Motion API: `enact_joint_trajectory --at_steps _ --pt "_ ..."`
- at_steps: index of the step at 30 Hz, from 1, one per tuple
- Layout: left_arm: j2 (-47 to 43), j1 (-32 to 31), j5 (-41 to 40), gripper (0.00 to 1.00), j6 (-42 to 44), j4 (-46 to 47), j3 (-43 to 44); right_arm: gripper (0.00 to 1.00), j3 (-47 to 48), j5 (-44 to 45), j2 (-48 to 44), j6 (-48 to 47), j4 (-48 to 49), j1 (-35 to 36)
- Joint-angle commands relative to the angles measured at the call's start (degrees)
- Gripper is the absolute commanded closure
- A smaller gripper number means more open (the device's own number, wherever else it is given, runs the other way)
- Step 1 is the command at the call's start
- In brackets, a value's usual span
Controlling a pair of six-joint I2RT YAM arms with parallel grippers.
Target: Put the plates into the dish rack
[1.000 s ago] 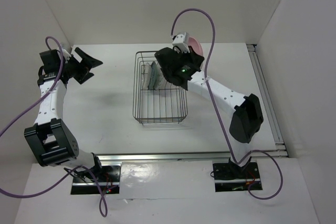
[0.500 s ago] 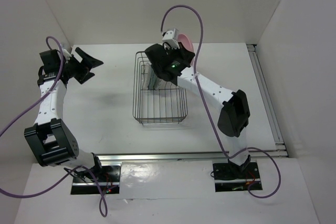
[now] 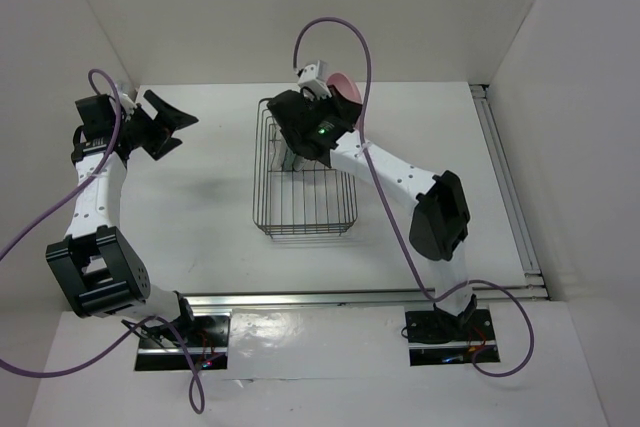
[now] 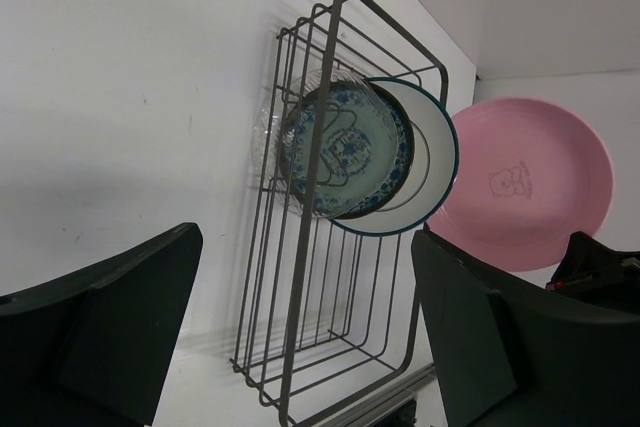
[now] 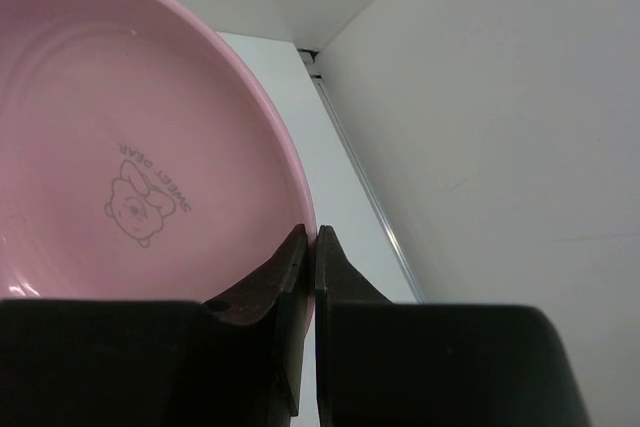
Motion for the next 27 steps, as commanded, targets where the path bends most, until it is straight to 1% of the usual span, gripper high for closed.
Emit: enact_joint_trajectory --at_steps 1,2,4,5,6,7,8,9,10,12,13,14,16,21,22,23,24,25,27 --pt "-1.9 0.3 1.9 0.0 0.7 1.3 0.5 1.0 -3.3 10.3 -4.4 -8.3 10.0 0.4" --pt "-1.9 0.3 1.9 0.0 0.7 1.3 0.5 1.0 -5.2 11.0 -4.9 -10.7 17.1 -0.2" --pt "-1.9 0.3 1.9 0.0 0.7 1.3 0.5 1.0 -11.0 11.7 -8.3 -17.1 24.8 -0.2" --pt "-1.9 0.3 1.9 0.0 0.7 1.3 0.5 1.0 -13.5 12.5 -10.1 -21.0 39.3 -0.2" --pt "-2.5 0.3 1.9 0.0 0.7 1.3 0.5 1.0 -16.7 12.5 -13.6 -27.2 50.2 0.3" --pt "-2.5 0.3 2.4 0.0 0.7 1.3 0.5 1.0 -22.7 13.6 -14.6 -45.8 63.3 0.3" --pt "-2.5 0.3 2.4 0.0 0.7 1.3 0.5 1.0 -24.7 13.7 -14.6 -56.3 76.2 0.3" --pt "-2.5 0.3 2.4 0.0 0.2 1.3 0.5 1.0 -25.2 14.2 -14.6 -65.2 95.7 0.3" --pt "-2.5 0.3 3.0 0.0 0.2 1.3 0.5 1.0 -24.5 14.2 -12.8 -79.4 103.3 0.3" --pt "-2.5 0.3 3.0 0.0 0.2 1.3 0.5 1.0 -22.4 14.2 -10.7 -92.3 117.3 0.9" --pt "-2.5 0.3 3.0 0.0 0.2 1.3 0.5 1.0 -20.9 14.7 -8.5 -98.5 128.6 0.9" --pt "-2.5 0.3 3.0 0.0 0.2 1.3 0.5 1.0 -16.8 14.7 -7.4 -109.0 133.4 0.9" --pt "-2.5 0.3 3.0 0.0 0.2 1.3 0.5 1.0 -10.8 15.4 -5.2 -119.6 141.4 0.9" --pt "-2.5 0.3 2.4 0.0 0.7 1.3 0.5 1.0 -4.4 15.4 -5.2 -124.3 139.4 0.9" --pt "-2.5 0.3 2.4 0.0 0.7 1.3 0.5 1.0 -2.7 16.0 -4.0 -130.3 141.6 0.9" --pt "-2.5 0.3 3.0 0.0 0.7 1.8 0.5 1.0 -0.3 16.0 -4.6 -129.0 140.4 0.9" --pt "-2.5 0.3 3.0 0.0 0.7 1.8 0.5 1.0 -2.2 14.8 -6.3 -124.4 135.7 0.9" --pt "-2.5 0.3 3.0 0.0 0.7 1.8 0.5 1.0 -3.1 13.5 -7.5 -122.4 131.9 0.9" --pt "-2.5 0.3 3.0 0.0 0.7 1.8 0.5 1.0 -2.5 12.9 -9.7 -121.6 130.2 0.9"
